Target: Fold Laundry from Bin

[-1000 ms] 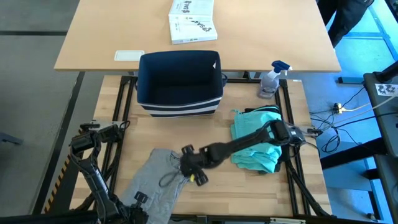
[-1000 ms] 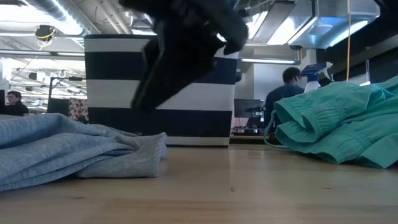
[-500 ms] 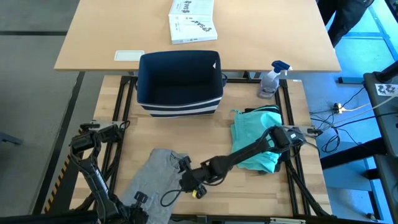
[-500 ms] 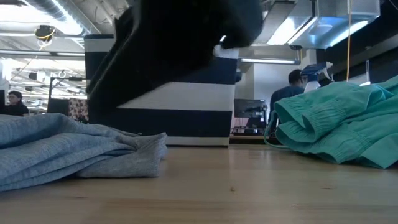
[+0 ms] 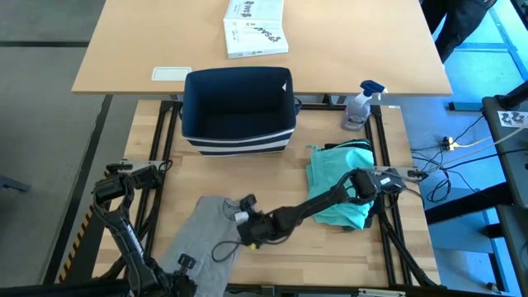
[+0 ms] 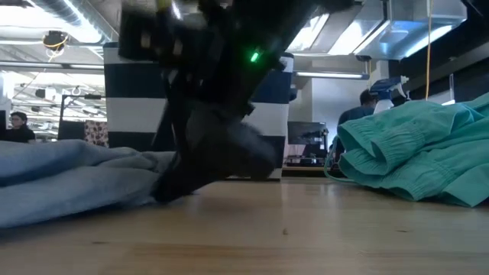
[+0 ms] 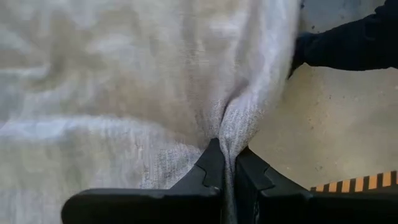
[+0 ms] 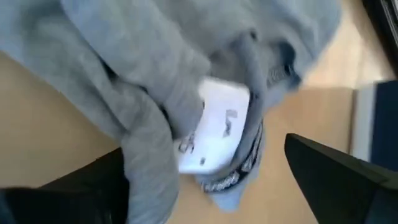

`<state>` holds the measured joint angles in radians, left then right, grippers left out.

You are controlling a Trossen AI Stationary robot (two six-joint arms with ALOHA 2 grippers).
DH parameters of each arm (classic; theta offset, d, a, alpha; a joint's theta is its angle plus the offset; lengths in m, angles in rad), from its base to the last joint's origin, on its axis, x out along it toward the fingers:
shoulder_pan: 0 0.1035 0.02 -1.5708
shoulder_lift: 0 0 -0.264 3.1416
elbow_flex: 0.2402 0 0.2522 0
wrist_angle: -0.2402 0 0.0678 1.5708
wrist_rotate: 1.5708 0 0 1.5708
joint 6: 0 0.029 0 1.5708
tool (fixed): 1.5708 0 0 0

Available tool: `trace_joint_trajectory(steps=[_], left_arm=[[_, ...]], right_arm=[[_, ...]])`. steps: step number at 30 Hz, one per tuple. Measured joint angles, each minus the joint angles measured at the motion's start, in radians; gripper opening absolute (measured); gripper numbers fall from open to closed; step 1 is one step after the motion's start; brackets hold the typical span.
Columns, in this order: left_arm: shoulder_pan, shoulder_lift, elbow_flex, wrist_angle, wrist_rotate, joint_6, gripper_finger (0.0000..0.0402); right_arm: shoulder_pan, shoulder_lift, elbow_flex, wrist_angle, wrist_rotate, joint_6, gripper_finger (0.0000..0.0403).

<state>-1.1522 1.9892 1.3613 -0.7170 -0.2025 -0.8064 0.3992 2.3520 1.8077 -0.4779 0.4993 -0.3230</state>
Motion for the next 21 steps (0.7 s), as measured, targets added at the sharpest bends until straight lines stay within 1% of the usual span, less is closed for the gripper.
trace_joint_trajectory(steps=[2,5,7,8,11,14,16,21], left_arm=[[0.000,0.000,0.000,0.000,0.003,0.000,0.0002],[0.000,0.000,0.000,0.000,0.001,0.001,0.0002],[0.000,0.000,0.000,0.000,-0.005,0.001,0.0002],[0.000,0.000,0.000,0.000,-0.005,0.001,0.0002],[0.000,0.000,0.000,0.000,-0.008,0.001,0.0002],[0.000,0.000,0.000,0.001,-0.014,0.000,0.0002],[0.000,0.000,0.000,0.000,-0.016,-0.001,0.0002],[0.000,0.000,0.000,0.001,-0.016,-0.001,0.0002]], right_arm=[[-0.017,0.003,-0.002,0.005,0.015,-0.016,0.0360],[-0.042,0.003,-0.002,0.015,-0.046,-0.064,0.0328],[-0.057,0.012,-0.002,0.039,-0.101,-0.090,0.0294],[-0.063,0.017,-0.002,0.063,-0.112,-0.105,0.0275],[-0.062,0.035,-0.002,0.145,-0.124,-0.155,0.0217],[-0.059,0.039,-0.003,0.203,-0.131,-0.235,0.0176],[-0.059,0.050,-0.003,0.230,-0.143,-0.276,0.0166],[-0.064,0.070,0.000,0.238,-0.154,-0.305,0.0161]])
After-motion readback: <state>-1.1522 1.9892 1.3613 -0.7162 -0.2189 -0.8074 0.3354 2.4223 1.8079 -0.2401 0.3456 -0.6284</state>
